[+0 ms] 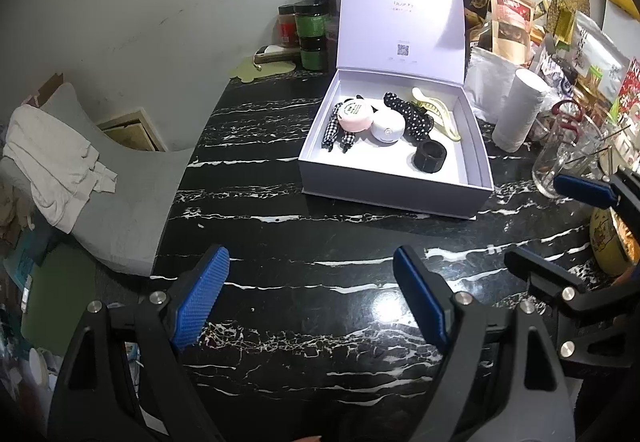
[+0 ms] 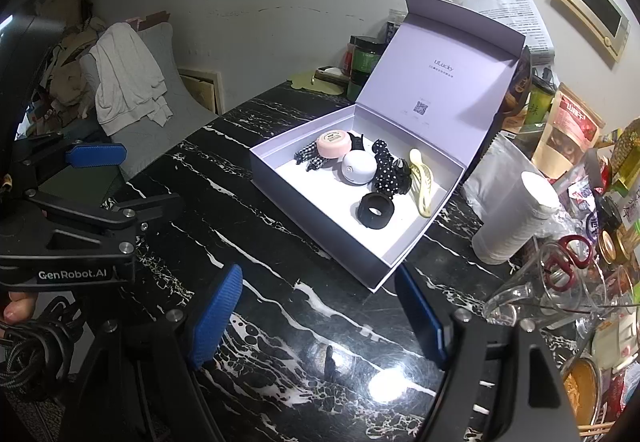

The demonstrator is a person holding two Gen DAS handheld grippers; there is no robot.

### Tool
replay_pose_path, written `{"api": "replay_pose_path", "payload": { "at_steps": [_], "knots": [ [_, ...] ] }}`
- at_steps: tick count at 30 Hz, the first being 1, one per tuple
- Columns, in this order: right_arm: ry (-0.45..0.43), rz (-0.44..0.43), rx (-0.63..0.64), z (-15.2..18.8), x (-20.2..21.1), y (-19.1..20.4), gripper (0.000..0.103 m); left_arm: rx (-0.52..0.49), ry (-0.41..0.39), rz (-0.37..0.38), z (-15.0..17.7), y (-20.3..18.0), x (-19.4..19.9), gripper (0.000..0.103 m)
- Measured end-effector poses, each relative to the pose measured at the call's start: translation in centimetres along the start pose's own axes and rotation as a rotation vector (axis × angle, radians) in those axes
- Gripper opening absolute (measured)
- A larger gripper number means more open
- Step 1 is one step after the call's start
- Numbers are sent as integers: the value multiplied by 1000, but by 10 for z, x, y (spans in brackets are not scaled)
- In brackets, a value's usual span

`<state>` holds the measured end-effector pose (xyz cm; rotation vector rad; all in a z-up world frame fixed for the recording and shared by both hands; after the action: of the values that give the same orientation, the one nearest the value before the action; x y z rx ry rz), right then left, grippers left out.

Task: Organize objects

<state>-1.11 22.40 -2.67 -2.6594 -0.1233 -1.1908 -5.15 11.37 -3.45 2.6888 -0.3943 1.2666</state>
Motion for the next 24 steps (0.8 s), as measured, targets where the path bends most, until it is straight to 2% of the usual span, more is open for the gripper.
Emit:
{"api": "replay_pose_path", "payload": {
  "at_steps": [24],
  "knots": [
    [25,-6,0,4,-11,1,80,7,42,22,9,0,-12,84]
  ]
}}
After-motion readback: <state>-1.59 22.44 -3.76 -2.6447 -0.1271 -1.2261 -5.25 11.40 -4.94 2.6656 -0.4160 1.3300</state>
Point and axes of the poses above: each gripper's, at about its wrist camera, not at the fingertips, and x roughly against the way its jaws point, y to its left, z to its underside, the point moved 10 cm from there along -x, roughly the way its jaws point, and after that the axes turned 8 degrees about x, right-handed, at the moved point
